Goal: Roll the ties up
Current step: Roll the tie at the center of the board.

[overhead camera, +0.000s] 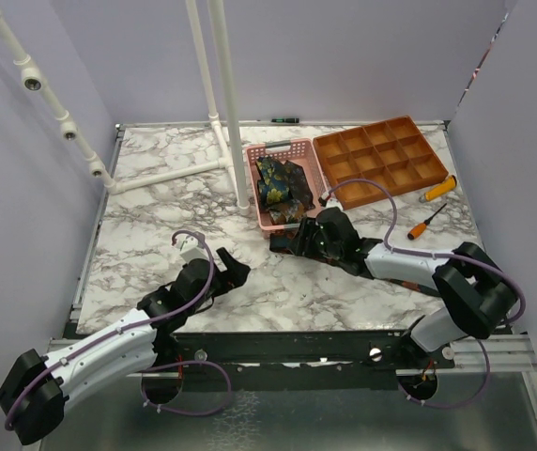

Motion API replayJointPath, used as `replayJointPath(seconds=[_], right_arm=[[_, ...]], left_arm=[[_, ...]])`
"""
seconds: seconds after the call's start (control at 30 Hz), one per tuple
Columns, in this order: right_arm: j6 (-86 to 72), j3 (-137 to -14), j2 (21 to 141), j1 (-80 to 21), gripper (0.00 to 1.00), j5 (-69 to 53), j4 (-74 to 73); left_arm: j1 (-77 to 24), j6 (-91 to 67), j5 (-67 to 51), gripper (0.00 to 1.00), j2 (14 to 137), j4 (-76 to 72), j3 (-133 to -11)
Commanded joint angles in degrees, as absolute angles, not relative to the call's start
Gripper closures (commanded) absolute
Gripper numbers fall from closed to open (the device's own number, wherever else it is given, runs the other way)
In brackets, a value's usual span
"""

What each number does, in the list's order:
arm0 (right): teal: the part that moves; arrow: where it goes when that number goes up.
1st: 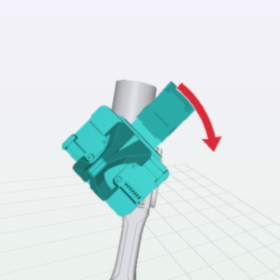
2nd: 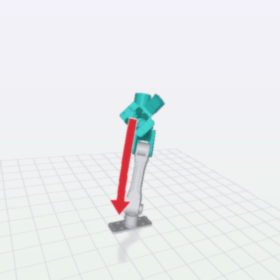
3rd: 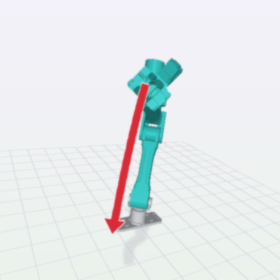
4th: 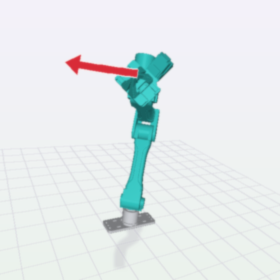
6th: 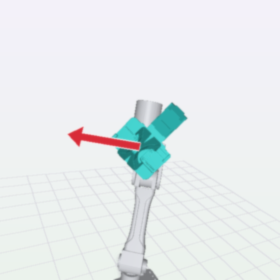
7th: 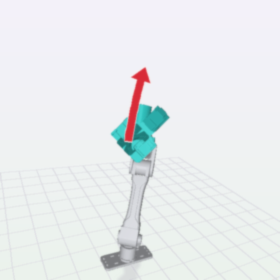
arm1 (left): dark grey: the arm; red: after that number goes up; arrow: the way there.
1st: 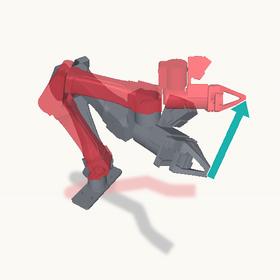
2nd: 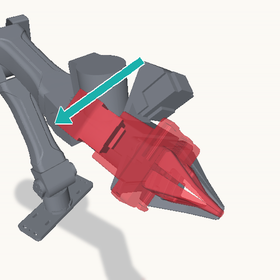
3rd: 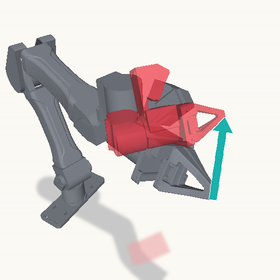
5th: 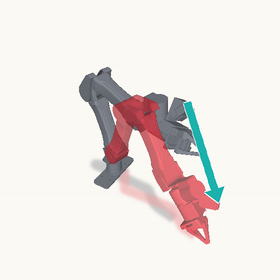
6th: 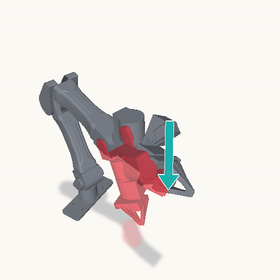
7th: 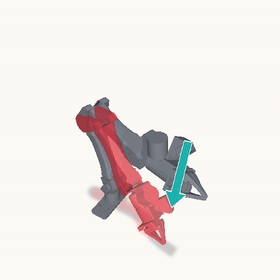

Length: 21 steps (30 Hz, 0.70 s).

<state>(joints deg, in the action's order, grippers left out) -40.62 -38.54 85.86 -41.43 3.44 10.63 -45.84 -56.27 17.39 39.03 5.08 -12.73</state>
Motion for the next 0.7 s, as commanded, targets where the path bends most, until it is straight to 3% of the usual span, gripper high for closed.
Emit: replayJointPath(seconds=[0.0, 0.33, 0.67], right_arm=[[-42.54, -40.24, 88.98, -40.49, 0.44, 0.26, 13.69], [-44.17, -41.47, 93.42, -39.58, 0.44, 0.26, 17.96], [-44.20, -39.13, 87.54, -39.28, 0.43, -0.29, 17.48]], left_arm=[[-45.61, -55.24, 16.04, 0.13, 39.40, 2.99, -13.47], [-45.62, -54.56, 15.68, 0.14, 41.23, 1.41, -13.45], [-45.62, -54.00, 15.32, 0.13, 41.83, 0.58, -13.33]])
